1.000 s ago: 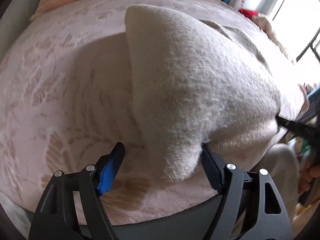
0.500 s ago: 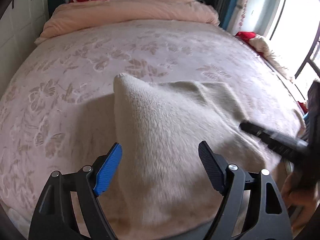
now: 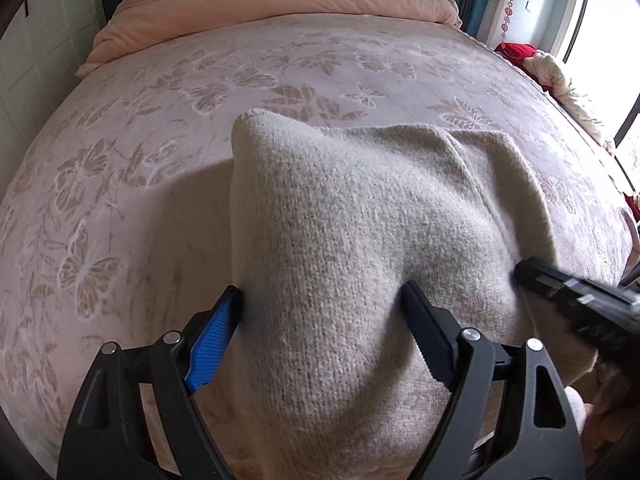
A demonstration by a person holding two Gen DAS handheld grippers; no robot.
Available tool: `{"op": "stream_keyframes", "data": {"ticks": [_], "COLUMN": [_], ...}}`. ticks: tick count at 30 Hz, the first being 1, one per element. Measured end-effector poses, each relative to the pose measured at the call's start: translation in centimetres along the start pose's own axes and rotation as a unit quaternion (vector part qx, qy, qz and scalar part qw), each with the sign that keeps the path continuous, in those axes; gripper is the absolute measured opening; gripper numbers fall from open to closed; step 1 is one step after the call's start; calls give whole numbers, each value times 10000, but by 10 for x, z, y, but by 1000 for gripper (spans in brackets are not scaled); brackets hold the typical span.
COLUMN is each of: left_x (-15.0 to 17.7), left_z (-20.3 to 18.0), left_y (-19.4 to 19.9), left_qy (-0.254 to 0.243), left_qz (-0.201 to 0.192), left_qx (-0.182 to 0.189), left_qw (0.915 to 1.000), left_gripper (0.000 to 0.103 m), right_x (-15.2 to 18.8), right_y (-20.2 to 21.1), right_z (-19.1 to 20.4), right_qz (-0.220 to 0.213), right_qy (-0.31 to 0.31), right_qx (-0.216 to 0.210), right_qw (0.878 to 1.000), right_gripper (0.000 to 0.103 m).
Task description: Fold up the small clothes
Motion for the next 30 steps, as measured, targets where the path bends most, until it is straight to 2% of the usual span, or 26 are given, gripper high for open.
{"op": "stream_keyframes", "data": {"ticks": [4, 8, 10, 12, 13, 16, 18, 19, 22, 25, 27, 30], "left_x": [1, 16, 31, 44, 50, 56, 57, 57, 57, 55, 53, 50], "left_z": [6, 21, 34, 46, 53, 65, 70, 70, 64, 55, 51, 43], "left_y": [11, 41, 45, 45, 47, 51, 53, 53, 53, 61, 67, 71], "left_qy": [251, 199, 145, 211, 296, 351, 444, 494, 511, 428, 376, 304], "left_qz": [53, 41, 234, 400, 406, 377, 364, 367, 378, 306, 255, 219], "left_qx": [208, 203, 77, 15, -30, -137, -107, -42, 62, 147, 193, 281], "left_qw": [9995, 9996, 9996, 9990, 9987, 9986, 9983, 9981, 9980, 9985, 9988, 9989], "left_gripper": [79, 78, 78, 78, 78, 78, 78, 78, 78, 78, 78, 79], "right_x": [-12, -20, -18, -6, 2, -6, -11, -10, 8, 6, 2, 12], "right_y": [22, 21, 3, -41, -52, -28, -5, -6, -43, -26, 7, 47], "right_z": [25, 59, 74, 84, 89, 101, 110, 112, 107, 104, 94, 55], "right_qz": [-289, -202, -34, 552, 678, 438, 149, 169, 691, 498, 101, -290], "right_qy": [57, 218, 360, 477, 525, 537, 528, 579, 873, 726, 569, 399], "right_qx": [-349, -750, -754, -731, -640, -526, -821, -790, -345, -454, -460, 10], "right_qw": [9990, 9967, 9965, 9946, 9943, 9962, 9951, 9951, 9932, 9951, 9973, 9988], "right_gripper": [20, 20, 20, 19, 17, 20, 20, 20, 15, 15, 15, 16]}}
Point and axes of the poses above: each gripper's, at about its wrist camera, not at the fingertips, and y roughly against the way its jaws point, z to its left, x to its underside, the point moved 4 cm from there along -y, roughly the way its jaws point, and after that the axes turned 1 degree about x, right-handed, at the moved point
